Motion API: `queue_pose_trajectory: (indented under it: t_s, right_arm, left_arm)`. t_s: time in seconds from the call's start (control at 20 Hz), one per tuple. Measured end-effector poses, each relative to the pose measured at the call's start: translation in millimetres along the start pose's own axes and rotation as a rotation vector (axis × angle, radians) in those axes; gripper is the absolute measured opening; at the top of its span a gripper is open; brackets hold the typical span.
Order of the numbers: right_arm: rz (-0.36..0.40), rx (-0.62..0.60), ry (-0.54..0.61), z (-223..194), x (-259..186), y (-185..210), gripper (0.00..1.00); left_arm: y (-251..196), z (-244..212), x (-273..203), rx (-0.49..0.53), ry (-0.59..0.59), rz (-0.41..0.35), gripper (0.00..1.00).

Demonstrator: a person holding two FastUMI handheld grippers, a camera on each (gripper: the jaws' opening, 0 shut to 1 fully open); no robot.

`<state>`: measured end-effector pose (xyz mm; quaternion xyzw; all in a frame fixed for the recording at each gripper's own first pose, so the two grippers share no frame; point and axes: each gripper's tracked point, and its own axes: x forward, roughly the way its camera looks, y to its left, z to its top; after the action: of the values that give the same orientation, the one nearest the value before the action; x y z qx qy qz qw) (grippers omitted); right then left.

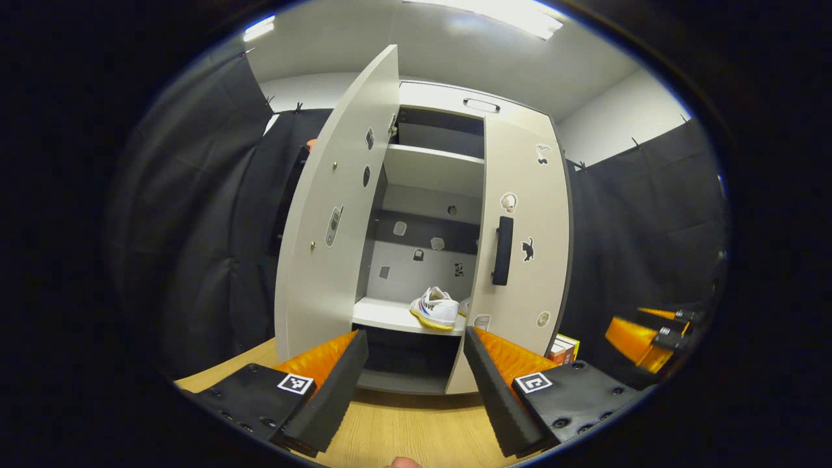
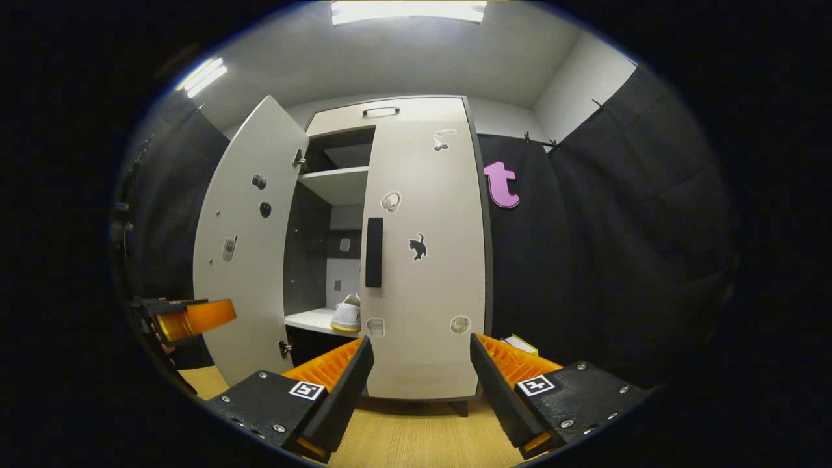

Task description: Grab one shoe with the right hand and put it into the shoe cabinet, grab the other shoe with the left hand and put it into the shoe cabinet; then close the right door with the right hand and the left door with the left hand.

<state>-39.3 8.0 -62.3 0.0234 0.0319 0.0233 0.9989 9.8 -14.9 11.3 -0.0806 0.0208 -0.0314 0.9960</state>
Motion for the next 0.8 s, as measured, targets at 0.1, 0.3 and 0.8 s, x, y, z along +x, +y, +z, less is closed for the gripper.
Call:
queue_pose_trajectory:
  t_s: [0.1, 0.3, 0.8]
  right_arm:
    - [0.002, 0.021, 0.016, -5.7, -4.7, -1.0, 0.92]
    - [-0.010, 0.035, 0.032, -10.4, -4.2, -9.5, 0.92]
    - [0.001, 0.040, 0.011, -1.0, 7.7, -6.7, 0.92]
  left_arm:
    - [17.9, 37.3, -1.3, -0.051, -0.063, 0.022, 0.99]
    - [113.7, 103.9, -0.5, -0.056, -0.115, 0.226, 0.96]
    - [217.4, 125.4, 67.8, 0.057, -0.106, 0.337, 0.97]
